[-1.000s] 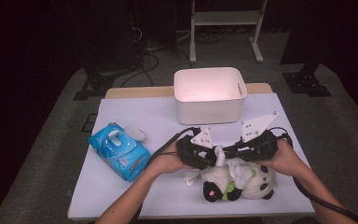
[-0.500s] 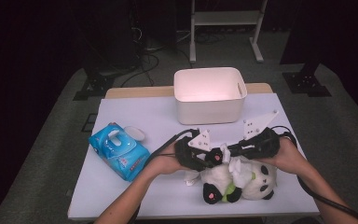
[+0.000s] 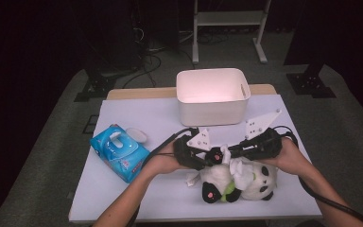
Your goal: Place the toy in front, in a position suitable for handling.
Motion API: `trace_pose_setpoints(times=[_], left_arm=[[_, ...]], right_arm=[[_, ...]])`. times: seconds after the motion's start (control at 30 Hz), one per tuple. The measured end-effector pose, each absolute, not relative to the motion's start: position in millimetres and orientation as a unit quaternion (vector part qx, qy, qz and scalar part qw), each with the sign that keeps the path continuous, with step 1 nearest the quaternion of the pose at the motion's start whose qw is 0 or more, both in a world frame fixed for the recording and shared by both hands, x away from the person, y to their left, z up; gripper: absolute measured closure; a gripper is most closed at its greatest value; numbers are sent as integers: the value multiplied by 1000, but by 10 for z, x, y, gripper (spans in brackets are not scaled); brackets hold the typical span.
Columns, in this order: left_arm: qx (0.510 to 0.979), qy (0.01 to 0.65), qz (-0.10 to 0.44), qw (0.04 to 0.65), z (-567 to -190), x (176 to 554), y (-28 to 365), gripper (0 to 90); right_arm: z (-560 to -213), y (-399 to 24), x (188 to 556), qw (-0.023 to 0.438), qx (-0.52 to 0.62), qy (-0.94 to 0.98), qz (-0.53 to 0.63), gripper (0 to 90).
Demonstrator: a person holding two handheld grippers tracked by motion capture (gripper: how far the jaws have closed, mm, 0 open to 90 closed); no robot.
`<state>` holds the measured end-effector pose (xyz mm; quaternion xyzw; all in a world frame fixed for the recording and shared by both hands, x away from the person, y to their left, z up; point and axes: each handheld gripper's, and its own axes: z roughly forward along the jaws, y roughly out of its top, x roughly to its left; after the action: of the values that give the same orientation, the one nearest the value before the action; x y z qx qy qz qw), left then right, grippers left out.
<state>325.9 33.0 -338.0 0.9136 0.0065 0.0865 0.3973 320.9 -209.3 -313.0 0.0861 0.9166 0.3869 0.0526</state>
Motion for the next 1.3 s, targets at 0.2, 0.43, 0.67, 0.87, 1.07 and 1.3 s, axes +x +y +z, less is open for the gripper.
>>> trace_pose_setpoints(times=[0.2,0.43,0.67,0.87,1.07,1.3], left_arm=[[915,13,91,394,-3358,3270,422,589],[912,62,62,402,-3477,3294,447,447],[914,62,66,395,-3491,3266,337,367],[916,44,79,390,-3488,3224,290,416],[917,29,79,391,-3487,3188,319,483],[914,29,75,398,-3494,3164,379,496]], right_arm=[[-3230,-2147,3270,44,97,921,375,832],[-3332,-2031,3248,34,95,927,361,834],[-3353,-1997,3217,24,94,926,366,834],[-3373,-1986,3211,22,93,925,369,834],[-3328,-1957,3220,37,87,922,376,835],[-3286,-2016,3222,47,85,930,355,835]])
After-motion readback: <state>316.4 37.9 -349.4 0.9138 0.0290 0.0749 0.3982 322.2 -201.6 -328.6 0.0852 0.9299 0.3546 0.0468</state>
